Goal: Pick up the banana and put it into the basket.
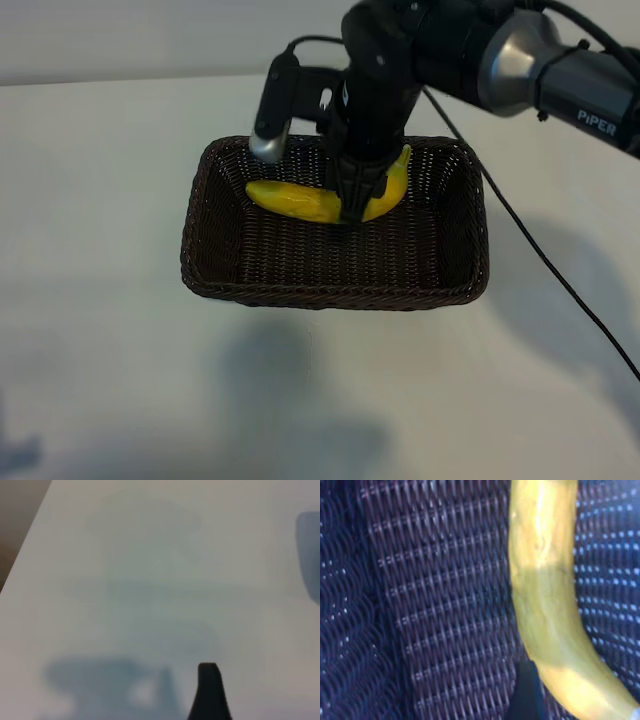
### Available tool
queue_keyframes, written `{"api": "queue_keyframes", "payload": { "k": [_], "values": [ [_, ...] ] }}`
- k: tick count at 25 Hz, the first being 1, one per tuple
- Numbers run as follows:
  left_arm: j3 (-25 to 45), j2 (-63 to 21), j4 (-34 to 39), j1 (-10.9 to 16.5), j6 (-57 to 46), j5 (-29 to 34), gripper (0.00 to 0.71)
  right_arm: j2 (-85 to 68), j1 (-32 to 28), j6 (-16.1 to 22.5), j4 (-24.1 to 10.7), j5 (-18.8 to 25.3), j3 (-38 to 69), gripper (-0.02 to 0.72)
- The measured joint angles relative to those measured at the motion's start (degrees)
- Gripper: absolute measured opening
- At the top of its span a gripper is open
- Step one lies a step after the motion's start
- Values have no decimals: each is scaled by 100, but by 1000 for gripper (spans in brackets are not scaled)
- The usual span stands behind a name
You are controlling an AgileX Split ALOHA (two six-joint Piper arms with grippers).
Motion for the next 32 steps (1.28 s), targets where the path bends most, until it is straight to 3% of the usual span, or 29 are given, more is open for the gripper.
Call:
{"api": "queue_keyframes", "payload": {
  "k": [6, 9, 12, 22, 26, 32],
  "values": [
    [0, 0, 0, 0, 0, 0, 559, 0, -348, 88, 23, 322, -503, 561],
    [0, 0, 0, 0, 0, -4, 559, 0, -618, 352, 23, 322, -546, 559],
    [0, 0, 0, 0, 0, -4, 559, 0, -987, 1052, 23, 323, -550, 545],
    [0, 0, 0, 0, 0, -4, 559, 0, -2484, 3913, 23, 816, -550, 483],
    [0, 0, 0, 0, 0, -4, 559, 0, -2995, 4460, 23, 1098, -550, 482],
    [0, 0, 0, 0, 0, -4, 559, 0, -3505, 4564, 25, 1346, -550, 482]
  ]
}}
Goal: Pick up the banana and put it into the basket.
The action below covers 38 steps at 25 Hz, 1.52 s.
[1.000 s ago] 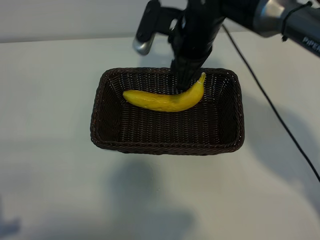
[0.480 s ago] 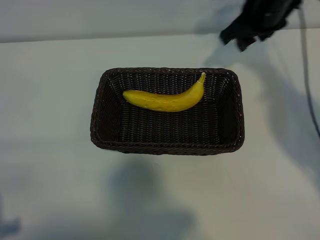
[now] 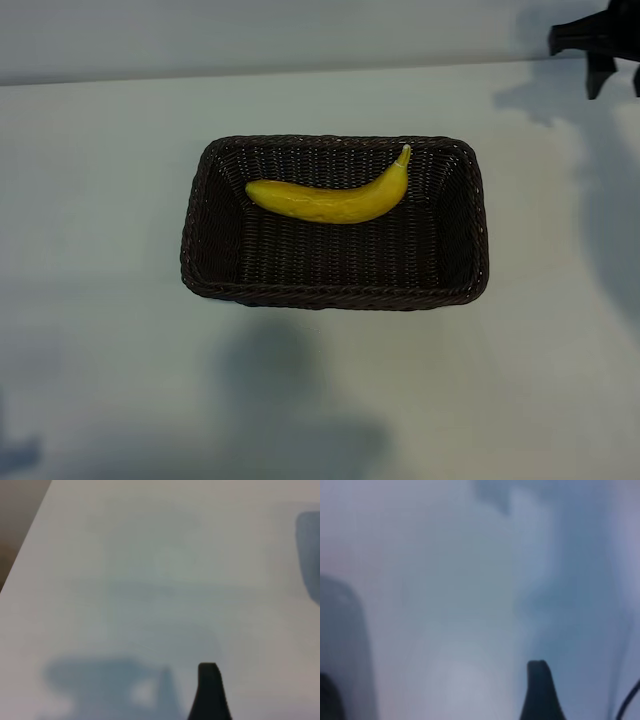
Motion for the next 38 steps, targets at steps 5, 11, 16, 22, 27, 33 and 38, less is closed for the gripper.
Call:
{"api": "queue_keyframes", "payload": {
  "k": [5, 11, 16, 22, 27, 33, 38],
  "values": [
    [0, 0, 0, 0, 0, 0, 559, 0, -40, -192, -11, -1, 0, 482],
    [0, 0, 0, 0, 0, 0, 559, -187, -40, -410, -87, -7, 316, 480],
    [0, 0, 0, 0, -6, 0, 559, -857, -40, -491, -508, -1, 1493, 480],
    [0, 0, 0, 0, -6, 0, 559, -1811, -40, -450, -838, -1, 2969, 480],
    [0, 0, 0, 0, -6, 5, 559, -2814, -40, -398, -837, 10, 3785, 480],
    [0, 0, 0, 0, -6, 5, 559, -4247, -40, -386, -550, 16, 4590, 480],
    [0, 0, 0, 0, -6, 5, 559, -5574, -40, -373, -189, -94, 5427, 480]
  ]
}}
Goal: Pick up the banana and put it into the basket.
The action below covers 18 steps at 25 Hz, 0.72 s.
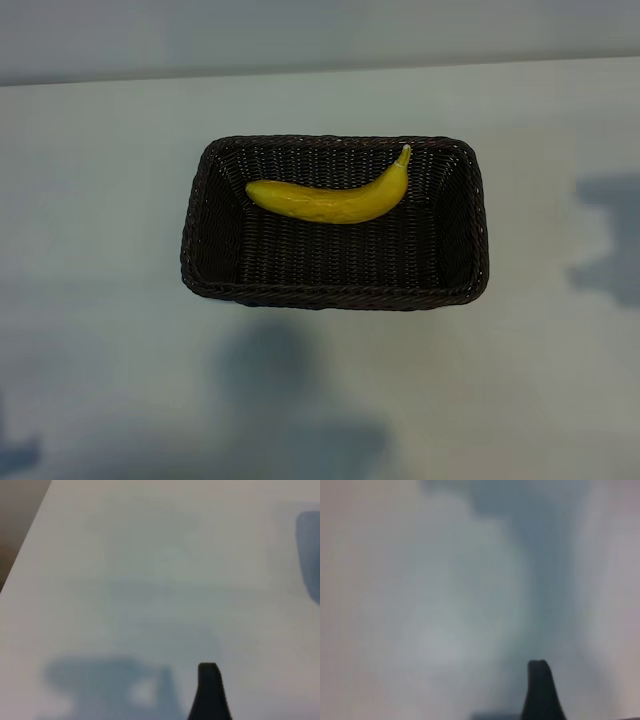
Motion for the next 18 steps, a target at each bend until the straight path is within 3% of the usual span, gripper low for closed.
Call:
{"api": "queue_keyframes", "payload": {
  "k": [9, 18],
  "values": [
    [0, 0, 0, 0, 0, 0, 559, -2263, 0, -107, 140, -723, 1860, 480],
    [0, 0, 0, 0, 5, 0, 559, -3312, 0, -109, 147, -688, 2216, 480]
  ]
}}
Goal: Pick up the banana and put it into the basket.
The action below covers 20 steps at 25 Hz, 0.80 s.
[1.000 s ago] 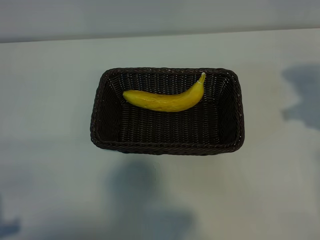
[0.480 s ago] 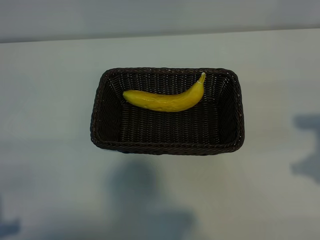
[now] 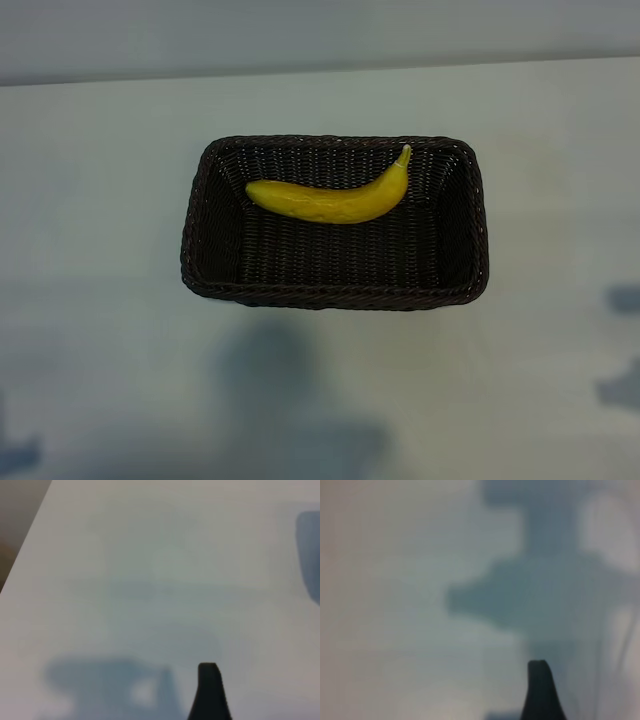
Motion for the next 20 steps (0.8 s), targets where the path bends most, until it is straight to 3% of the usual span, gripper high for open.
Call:
{"api": "queue_keyframes", "payload": {
  "k": [5, 12, 20],
  "values": [
    [0, 0, 0, 0, 0, 0, 559, -466, -71, -5, 4, -14, 0, 480],
    [0, 0, 0, 0, 0, 0, 559, -1464, -709, -5, 4, -9, 0, 480],
    [0, 0, 0, 0, 0, 0, 559, -2885, -762, -5, 4, 11, 6, 480]
  ]
}}
